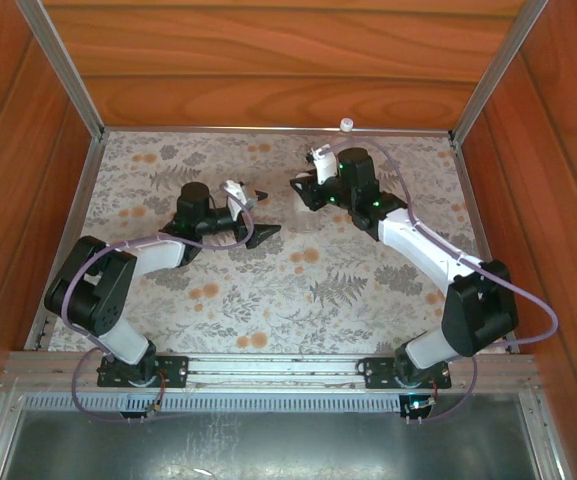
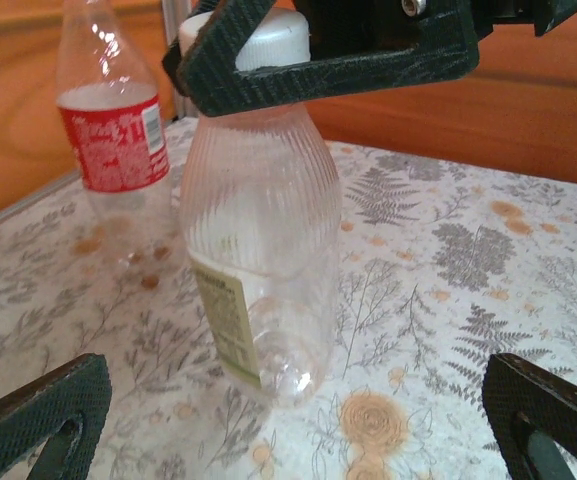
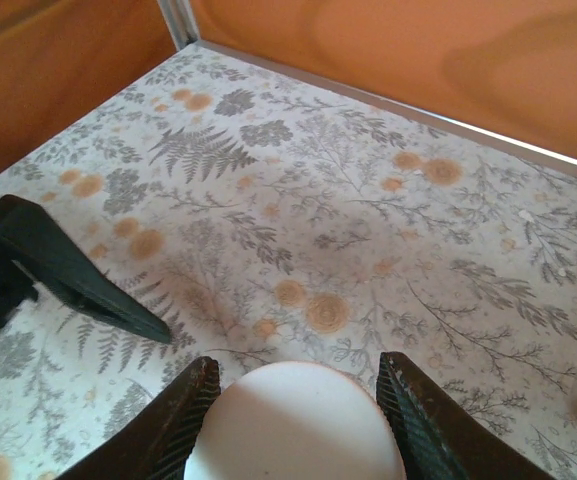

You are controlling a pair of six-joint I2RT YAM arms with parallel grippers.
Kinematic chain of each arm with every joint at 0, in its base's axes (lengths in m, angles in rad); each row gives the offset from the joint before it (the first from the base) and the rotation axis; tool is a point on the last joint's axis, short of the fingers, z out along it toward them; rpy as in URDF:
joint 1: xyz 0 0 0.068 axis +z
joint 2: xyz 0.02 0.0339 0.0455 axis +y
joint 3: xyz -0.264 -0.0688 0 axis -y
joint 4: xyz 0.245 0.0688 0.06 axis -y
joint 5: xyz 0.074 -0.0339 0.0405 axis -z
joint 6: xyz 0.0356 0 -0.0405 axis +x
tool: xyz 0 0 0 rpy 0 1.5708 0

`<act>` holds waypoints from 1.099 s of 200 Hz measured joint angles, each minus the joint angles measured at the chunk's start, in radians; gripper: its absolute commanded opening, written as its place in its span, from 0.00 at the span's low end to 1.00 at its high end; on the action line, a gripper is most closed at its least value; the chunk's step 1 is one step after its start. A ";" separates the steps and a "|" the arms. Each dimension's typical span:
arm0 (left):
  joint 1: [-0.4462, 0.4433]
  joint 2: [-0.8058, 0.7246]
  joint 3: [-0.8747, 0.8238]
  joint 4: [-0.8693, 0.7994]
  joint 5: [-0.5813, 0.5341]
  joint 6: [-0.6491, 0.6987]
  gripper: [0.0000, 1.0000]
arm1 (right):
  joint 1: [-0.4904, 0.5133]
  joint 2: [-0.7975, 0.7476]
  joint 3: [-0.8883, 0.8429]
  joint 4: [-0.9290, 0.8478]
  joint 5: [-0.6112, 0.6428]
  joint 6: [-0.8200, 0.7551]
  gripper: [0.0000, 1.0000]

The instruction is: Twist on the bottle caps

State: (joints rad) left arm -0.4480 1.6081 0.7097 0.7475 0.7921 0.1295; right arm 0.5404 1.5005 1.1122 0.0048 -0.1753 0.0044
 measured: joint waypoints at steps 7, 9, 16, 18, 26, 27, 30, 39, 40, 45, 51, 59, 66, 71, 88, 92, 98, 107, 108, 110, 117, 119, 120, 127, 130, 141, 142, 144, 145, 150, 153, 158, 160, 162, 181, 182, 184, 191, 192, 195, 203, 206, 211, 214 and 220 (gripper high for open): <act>0.003 -0.002 -0.008 0.000 -0.005 -0.001 1.00 | -0.005 0.000 -0.021 0.028 0.007 0.005 0.23; 0.003 -0.003 -0.010 0.000 -0.008 -0.001 1.00 | -0.005 0.000 -0.026 0.034 0.008 0.006 0.23; 0.003 -0.003 -0.013 0.000 -0.012 -0.004 1.00 | -0.005 0.000 -0.045 0.059 0.014 0.008 0.23; 0.003 -0.003 -0.014 0.000 -0.013 -0.005 1.00 | -0.005 0.000 -0.050 0.066 0.015 0.010 0.23; 0.003 -0.003 -0.016 0.000 -0.015 -0.007 1.00 | -0.005 0.003 -0.065 0.089 0.019 0.013 0.24; 0.003 -0.003 -0.016 0.000 -0.015 -0.007 1.00 | -0.005 0.003 -0.067 0.094 0.019 0.013 0.24; 0.003 -0.003 -0.017 0.000 -0.016 -0.008 1.00 | -0.005 0.005 -0.072 0.103 0.019 0.014 0.24; 0.003 -0.003 -0.017 0.000 -0.020 -0.009 1.00 | -0.005 0.010 -0.082 0.129 0.021 0.018 0.24; 0.003 -0.003 -0.016 0.000 -0.020 -0.009 1.00 | -0.005 0.011 -0.084 0.135 0.021 0.019 0.24; 0.003 -0.003 -0.016 0.000 -0.021 -0.010 1.00 | -0.006 0.014 -0.089 0.149 0.022 0.022 0.24; 0.003 -0.003 -0.016 0.000 -0.021 -0.011 1.00 | -0.005 0.017 -0.095 0.165 0.023 0.025 0.25; 0.003 -0.003 -0.016 0.000 -0.022 -0.011 1.00 | -0.005 0.022 -0.102 0.184 0.023 0.030 0.26; 0.003 -0.003 -0.016 0.000 -0.024 -0.011 1.00 | -0.005 0.026 -0.108 0.196 0.024 0.032 0.28; 0.003 -0.003 -0.016 0.000 -0.024 -0.011 1.00 | -0.005 0.027 -0.111 0.200 0.026 0.032 0.30; 0.003 -0.003 -0.016 0.000 -0.028 -0.012 1.00 | -0.006 0.027 -0.123 0.209 0.027 0.032 0.40; 0.003 -0.003 -0.016 0.000 -0.029 -0.012 1.00 | -0.006 0.027 -0.124 0.209 0.027 0.032 0.43; 0.003 -0.003 -0.016 0.000 -0.029 -0.013 1.00 | -0.006 0.027 -0.125 0.209 0.027 0.033 0.48; 0.003 -0.003 -0.016 0.000 -0.029 -0.014 1.00 | -0.007 0.027 -0.125 0.210 0.027 0.034 0.55; 0.004 -0.003 -0.016 0.000 -0.029 -0.014 1.00 | -0.007 0.027 -0.125 0.211 0.027 0.033 0.55; 0.004 -0.003 -0.016 0.000 -0.029 -0.015 1.00 | -0.007 0.027 -0.125 0.212 0.027 0.033 0.57; 0.004 -0.003 -0.016 0.000 -0.031 -0.016 1.00 | -0.009 0.027 -0.125 0.212 0.025 0.031 0.61; 0.004 -0.003 -0.016 0.000 -0.031 -0.016 1.00 | -0.010 0.027 -0.125 0.212 0.025 0.033 0.62; 0.004 -0.003 -0.016 0.000 -0.032 -0.017 1.00 | -0.010 0.027 -0.125 0.212 0.024 0.032 0.62; 0.004 -0.003 -0.016 0.000 -0.033 -0.019 1.00 | -0.011 0.025 -0.125 0.211 0.023 0.033 0.66; 0.004 -0.003 -0.016 0.000 -0.034 -0.020 1.00 | -0.011 0.024 -0.125 0.211 0.023 0.030 0.67; 0.004 -0.003 -0.016 0.000 -0.038 -0.026 1.00 | -0.011 0.018 -0.125 0.208 0.018 0.032 0.71; 0.004 -0.003 -0.016 0.000 -0.039 -0.026 1.00 | -0.011 0.016 -0.125 0.207 0.017 0.030 0.71; 0.004 -0.003 -0.016 0.000 -0.040 -0.026 1.00 | -0.011 0.015 -0.124 0.205 0.017 0.029 0.71; 0.004 -0.003 -0.016 0.000 -0.040 -0.027 1.00 | -0.011 0.013 -0.124 0.204 0.015 0.031 0.71; 0.006 -0.003 -0.016 0.000 -0.042 -0.031 1.00 | -0.011 0.009 -0.123 0.200 0.014 0.029 0.72; 0.009 -0.003 -0.016 0.000 -0.045 -0.033 1.00 | -0.011 0.005 -0.122 0.196 0.011 0.030 0.73; 0.010 -0.003 -0.016 0.000 -0.048 -0.035 1.00 | -0.011 0.000 -0.119 0.190 0.008 0.028 0.73; 0.010 -0.002 -0.016 0.000 -0.050 -0.036 1.00 | -0.011 -0.002 -0.119 0.188 0.007 0.029 0.73; 0.011 -0.002 -0.016 0.000 -0.052 -0.037 1.00 | -0.011 -0.004 -0.117 0.186 0.006 0.028 0.73; 0.019 0.002 -0.016 0.001 -0.068 -0.046 1.00 | -0.011 -0.021 -0.099 0.169 -0.009 0.026 0.74; 0.019 0.002 -0.016 0.000 -0.068 -0.046 1.00 | -0.011 -0.021 -0.098 0.169 -0.010 0.026 0.74; 0.021 0.003 -0.015 0.000 -0.070 -0.048 1.00 | -0.011 -0.023 -0.096 0.168 -0.011 0.026 0.74; 0.023 0.009 -0.015 0.001 -0.076 -0.050 1.00 | -0.011 -0.027 -0.090 0.167 -0.013 0.025 0.75; 0.023 0.010 -0.015 0.001 -0.077 -0.050 1.00 | -0.011 -0.027 -0.089 0.166 -0.013 0.025 0.75; 0.025 0.013 -0.015 0.001 -0.081 -0.051 1.00 | -0.011 -0.029 -0.087 0.167 -0.013 0.024 0.75; 0.027 0.024 -0.014 0.001 -0.087 -0.053 1.00 | -0.011 -0.032 -0.082 0.166 -0.016 0.024 0.75; 0.029 0.029 -0.013 0.001 -0.089 -0.053 1.00 | -0.011 -0.033 -0.081 0.167 -0.016 0.024 0.75; 0.029 0.038 -0.012 0.001 -0.092 -0.053 1.00 | -0.011 -0.034 -0.080 0.167 -0.017 0.024 0.75; 0.029 0.045 -0.011 0.001 -0.093 -0.055 1.00 | -0.011 -0.035 -0.080 0.167 -0.017 0.024 0.75; 0.031 0.058 -0.009 0.000 -0.099 -0.056 1.00 | -0.011 -0.035 -0.080 0.165 -0.017 0.024 0.75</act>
State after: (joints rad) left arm -0.4175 1.6657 0.7006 0.7479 0.6933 0.0738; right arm 0.5293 1.4654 1.0321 0.1699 -0.1921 0.0284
